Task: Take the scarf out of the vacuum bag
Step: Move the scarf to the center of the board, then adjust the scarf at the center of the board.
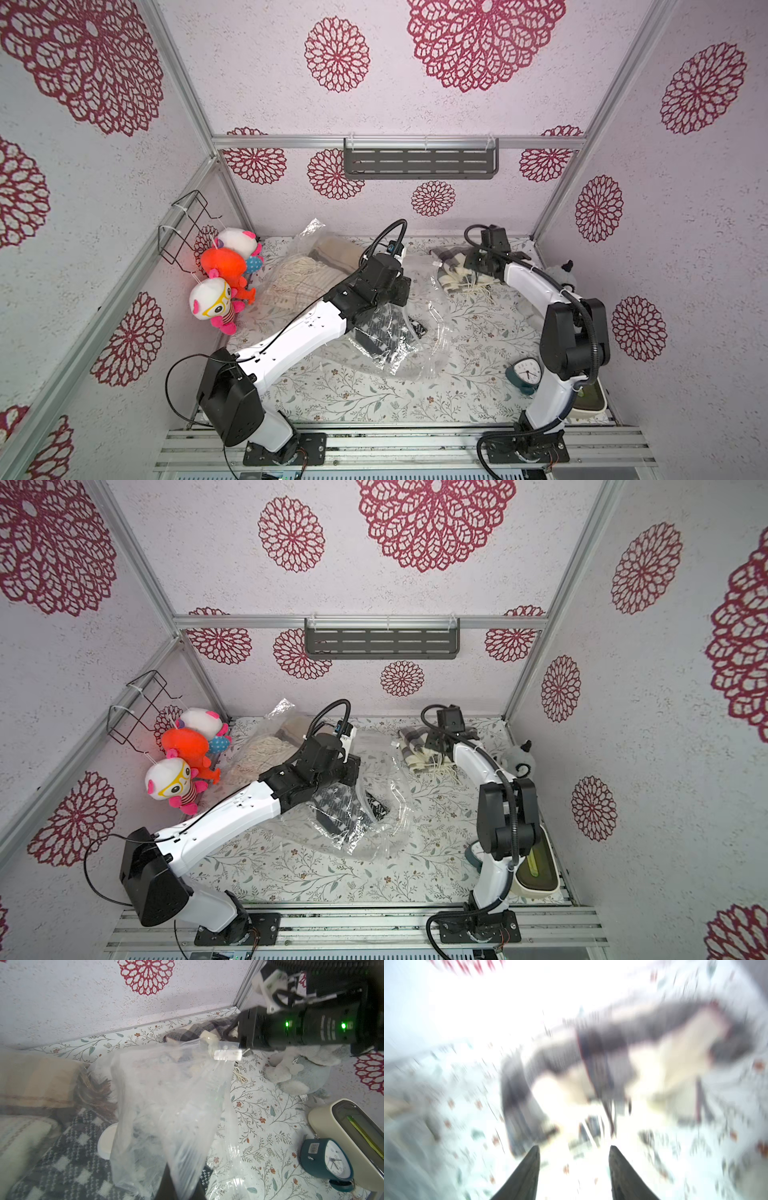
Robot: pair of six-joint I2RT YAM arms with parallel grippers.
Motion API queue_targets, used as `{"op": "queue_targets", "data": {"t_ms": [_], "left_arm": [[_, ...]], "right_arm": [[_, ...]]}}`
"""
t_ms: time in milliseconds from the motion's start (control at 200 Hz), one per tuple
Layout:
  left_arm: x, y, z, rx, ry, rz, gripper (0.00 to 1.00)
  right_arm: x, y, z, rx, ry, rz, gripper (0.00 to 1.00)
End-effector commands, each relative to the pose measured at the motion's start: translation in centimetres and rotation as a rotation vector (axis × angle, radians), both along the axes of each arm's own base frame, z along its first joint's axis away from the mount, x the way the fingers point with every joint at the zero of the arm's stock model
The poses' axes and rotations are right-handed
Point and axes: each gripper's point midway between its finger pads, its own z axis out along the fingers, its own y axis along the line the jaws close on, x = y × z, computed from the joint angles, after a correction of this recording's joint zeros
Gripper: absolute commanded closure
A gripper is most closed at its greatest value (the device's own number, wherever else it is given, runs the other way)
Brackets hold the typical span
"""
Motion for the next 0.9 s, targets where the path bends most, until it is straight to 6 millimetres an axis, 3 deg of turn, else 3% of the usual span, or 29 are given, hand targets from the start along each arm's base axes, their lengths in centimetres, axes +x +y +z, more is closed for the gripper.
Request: {"op": "queue_targets", "data": {"t_ms": [0, 135, 240, 310, 370, 545, 735, 896], "left_arm": [[-0.8, -0.3, 1.1, -0.025, -0.031, -0.012, 1.0], [-0.5, 0.0, 0.4, -0.004, -0.028, 0.009, 1.0], [-0.3, -0.1, 0.1, -0.001, -0.025, 0.013, 1.0], [-0.4, -0.2, -0.2, -0.001, -0.021, 0.009, 1.0], [-0.4, -0.1, -0.4, 0.0, -0.018, 0.011, 1.0], [-0.8, -0.4, -0.8, -0.015, -0.007, -0.007, 1.0], [-1.0, -0.5, -0.7, -0.018, -0.002, -0.018, 1.0], [-1.2, -0.3, -0.8, -0.019, -0.004, -0.018, 1.0]], "right_arm": [[5.0, -1.9, -0.5, -0.046, -0.052, -0.02, 0.45], [9.2, -1.1, -4.3, -0.028, 0.008, 0.033, 0.46], [9.9, -1.0, -7.9, -0.01, 0.084, 0.045, 0.48], [8.6, -0.6, -9.7, 0.01, 0.147, 0.06, 0.49], [6.2, -0.5, -10.6, 0.037, 0.184, 0.054, 0.5], [0.1, -0.9, -9.0, -0.008, 0.115, -0.016, 0.49], [-2.1, -1.3, -8.2, -0.021, 0.095, -0.027, 0.48], [-1.6, -0.3, -13.6, 0.037, 0.2, 0.028, 0.5]]}}
